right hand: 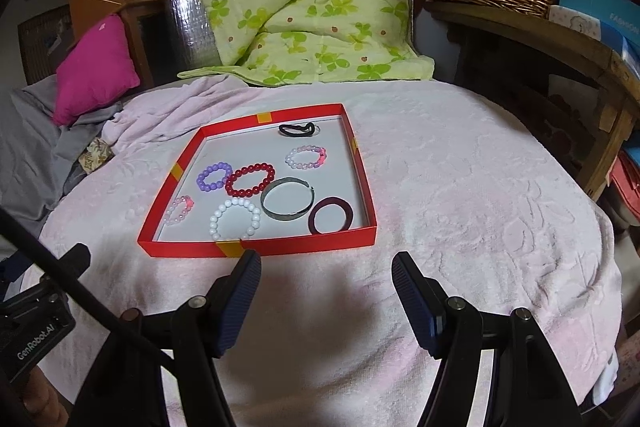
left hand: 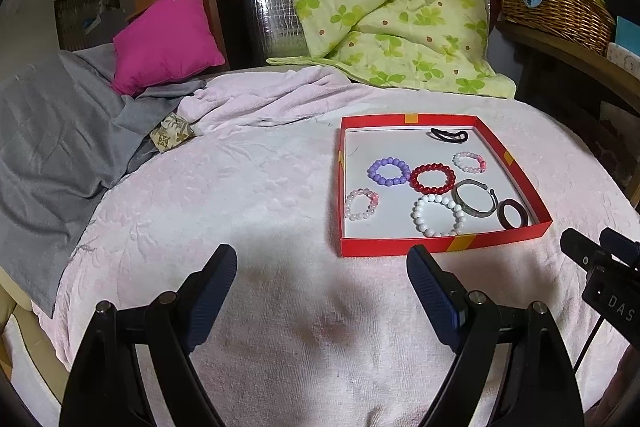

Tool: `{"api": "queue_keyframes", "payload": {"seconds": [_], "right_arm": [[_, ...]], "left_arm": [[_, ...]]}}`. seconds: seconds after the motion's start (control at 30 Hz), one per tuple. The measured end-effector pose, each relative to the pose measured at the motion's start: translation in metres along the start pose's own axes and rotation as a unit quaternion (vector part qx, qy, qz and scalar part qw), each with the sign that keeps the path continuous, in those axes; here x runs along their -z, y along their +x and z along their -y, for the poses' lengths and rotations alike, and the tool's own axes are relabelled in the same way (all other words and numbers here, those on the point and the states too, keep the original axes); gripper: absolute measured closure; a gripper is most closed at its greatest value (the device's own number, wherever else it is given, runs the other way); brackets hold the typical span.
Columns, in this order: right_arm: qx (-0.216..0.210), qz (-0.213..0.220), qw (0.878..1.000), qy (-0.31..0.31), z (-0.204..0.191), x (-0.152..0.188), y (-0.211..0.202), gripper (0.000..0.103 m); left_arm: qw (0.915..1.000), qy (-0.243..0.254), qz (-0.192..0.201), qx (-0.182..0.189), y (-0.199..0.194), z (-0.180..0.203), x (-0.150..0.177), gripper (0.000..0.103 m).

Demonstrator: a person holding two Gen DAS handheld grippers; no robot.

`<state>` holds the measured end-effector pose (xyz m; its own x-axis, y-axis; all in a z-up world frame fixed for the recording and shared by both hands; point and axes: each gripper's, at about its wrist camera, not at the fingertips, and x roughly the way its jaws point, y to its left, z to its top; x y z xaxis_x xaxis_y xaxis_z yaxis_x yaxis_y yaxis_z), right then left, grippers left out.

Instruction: Organize jewelry

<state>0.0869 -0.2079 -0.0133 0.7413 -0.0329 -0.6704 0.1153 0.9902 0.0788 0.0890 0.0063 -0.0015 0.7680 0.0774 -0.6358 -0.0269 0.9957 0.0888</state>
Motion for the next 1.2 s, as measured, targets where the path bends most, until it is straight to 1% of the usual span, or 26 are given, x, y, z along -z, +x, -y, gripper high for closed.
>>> {"api": "queue_keyframes", "payload": {"seconds": [0.27, 0.6, 0.97, 1.2], "right_arm": [[-0.004, -0.006, 1.000, -0.006, -0.012, 0.001, 0.005, 0.031], [-0.002, -0.010, 1.000, -0.018, -0.028, 0.001, 0.003, 0.031], [0.014, -0.008, 1.000, -0.018, -0.026, 0.002, 0.000, 0.031], [0.010, -0.010, 1.000, -0.019, -0.029, 0.002, 0.002, 0.031]], "left_arm": [[1.0000, -0.005, -0.007, -0.002, 0.003, -0.006, 0.000, 0.016], [0.9998, -0.017, -0.004, -0.003, 0.000, -0.021, 0.000, 0.016], [0.9995, -0.028, -0.005, -0.009, -0.002, -0.030, 0.002, 0.016], [0.9995, -0.029, -0.004, -0.011, -0.002, -0.031, 0.002, 0.016]]}}
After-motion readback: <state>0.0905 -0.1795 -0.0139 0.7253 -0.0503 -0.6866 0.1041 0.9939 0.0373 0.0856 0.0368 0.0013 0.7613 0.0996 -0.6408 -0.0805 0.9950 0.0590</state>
